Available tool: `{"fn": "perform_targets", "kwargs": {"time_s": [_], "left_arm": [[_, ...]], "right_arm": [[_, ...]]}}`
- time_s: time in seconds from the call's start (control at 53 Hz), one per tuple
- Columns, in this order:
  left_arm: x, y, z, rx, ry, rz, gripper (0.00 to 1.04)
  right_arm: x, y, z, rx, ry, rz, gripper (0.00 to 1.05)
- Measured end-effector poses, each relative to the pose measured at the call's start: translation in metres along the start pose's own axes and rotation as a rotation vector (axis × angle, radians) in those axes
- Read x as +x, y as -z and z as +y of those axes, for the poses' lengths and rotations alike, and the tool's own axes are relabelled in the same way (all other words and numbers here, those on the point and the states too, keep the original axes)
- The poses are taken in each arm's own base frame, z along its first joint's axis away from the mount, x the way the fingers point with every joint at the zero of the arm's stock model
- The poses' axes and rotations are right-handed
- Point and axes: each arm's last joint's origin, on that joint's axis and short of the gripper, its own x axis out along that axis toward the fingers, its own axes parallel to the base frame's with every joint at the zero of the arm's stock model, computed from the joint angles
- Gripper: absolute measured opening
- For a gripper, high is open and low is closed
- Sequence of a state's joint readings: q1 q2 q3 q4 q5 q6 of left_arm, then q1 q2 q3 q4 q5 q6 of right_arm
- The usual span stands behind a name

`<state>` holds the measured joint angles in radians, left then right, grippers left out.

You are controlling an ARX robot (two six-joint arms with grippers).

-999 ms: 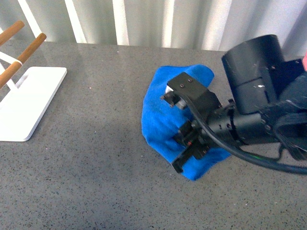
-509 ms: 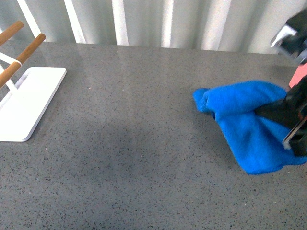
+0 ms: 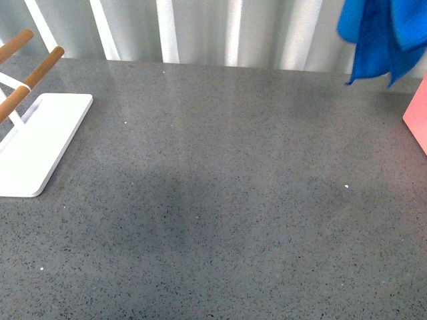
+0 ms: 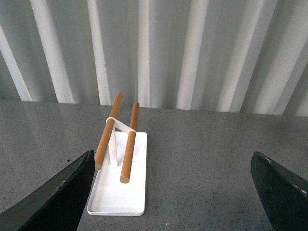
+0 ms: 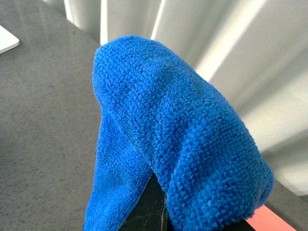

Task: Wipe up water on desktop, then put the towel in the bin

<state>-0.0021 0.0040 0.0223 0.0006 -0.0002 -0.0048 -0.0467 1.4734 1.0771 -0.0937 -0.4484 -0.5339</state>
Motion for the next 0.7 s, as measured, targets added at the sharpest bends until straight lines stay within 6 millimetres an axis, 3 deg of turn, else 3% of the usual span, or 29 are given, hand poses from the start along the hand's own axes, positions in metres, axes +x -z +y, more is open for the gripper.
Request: {"fn": "perform_targets", "kwargs": {"time_s": [0.17, 0.377, 0.697], "left_arm": [[0.000, 0.000, 0.000, 0.000, 0.000, 0.000, 0.98], [0.000, 0.000, 0.000, 0.000, 0.000, 0.000, 0.98], [0.000, 0.000, 0.000, 0.000, 0.000, 0.000, 0.98]], "right_arm": [[-0.019, 0.016, -0.041, 0.083, 0.097, 0.009, 0.04], [-0.035, 0.065, -0.087, 0.245, 0.203, 0.084, 0.04], [-0.036, 0.125, -0.097, 0.373, 0.241, 0.165, 0.04]]}}
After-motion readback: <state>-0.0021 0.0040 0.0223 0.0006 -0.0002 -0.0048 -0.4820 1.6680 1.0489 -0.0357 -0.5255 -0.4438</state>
